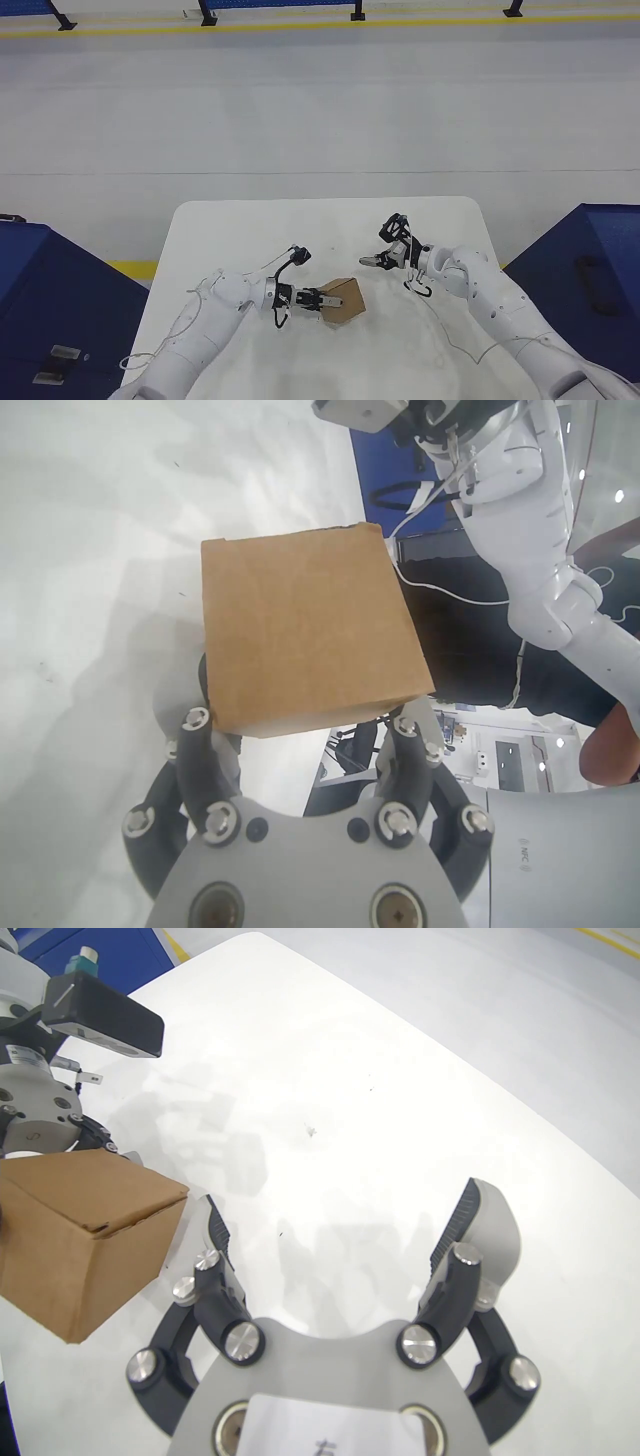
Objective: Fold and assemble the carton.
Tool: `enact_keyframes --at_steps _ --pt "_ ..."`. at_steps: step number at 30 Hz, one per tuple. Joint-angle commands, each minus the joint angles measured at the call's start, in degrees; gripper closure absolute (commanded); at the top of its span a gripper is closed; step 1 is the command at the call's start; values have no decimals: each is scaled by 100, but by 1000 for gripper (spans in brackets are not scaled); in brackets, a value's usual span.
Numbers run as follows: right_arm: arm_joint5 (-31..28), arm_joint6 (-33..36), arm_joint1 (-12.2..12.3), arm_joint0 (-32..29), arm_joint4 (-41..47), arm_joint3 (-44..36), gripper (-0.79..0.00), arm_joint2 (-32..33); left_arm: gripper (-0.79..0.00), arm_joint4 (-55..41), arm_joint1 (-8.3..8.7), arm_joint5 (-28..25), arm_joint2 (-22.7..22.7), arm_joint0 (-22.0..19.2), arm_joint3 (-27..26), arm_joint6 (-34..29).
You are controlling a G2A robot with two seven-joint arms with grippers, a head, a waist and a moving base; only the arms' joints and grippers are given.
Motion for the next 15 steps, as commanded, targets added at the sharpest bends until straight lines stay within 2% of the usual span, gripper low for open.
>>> enact_keyframes --at_steps 1,6,8,10,11,12,13,15 --pt "0 0 0 0 0 0 -785 0 -785 -24 -6 -41 -2 -54 148 73" --pt "0 0 0 0 0 0 -785 0 -785 157 89 -219 -193 -62 377 640" --pt "0 0 0 0 0 0 -785 0 -785 324 191 -328 -371 19 341 962" --pt "0 0 0 0 0 0 -785 0 -785 572 330 -555 -614 196 81 1374" --pt "0 0 0 0 0 0 -785 0 -502 628 384 -663 -660 387 -179 1340" --pt "0 0 0 0 0 0 -785 0 -539 655 434 -595 -730 547 -448 1359" --pt "0 0 0 0 0 0 -785 0 -388 937 492 -410 -812 670 -747 1528" --pt "0 0 0 0 0 0 -785 0 -379 1907 614 75 -1007 998 -1565 2205"
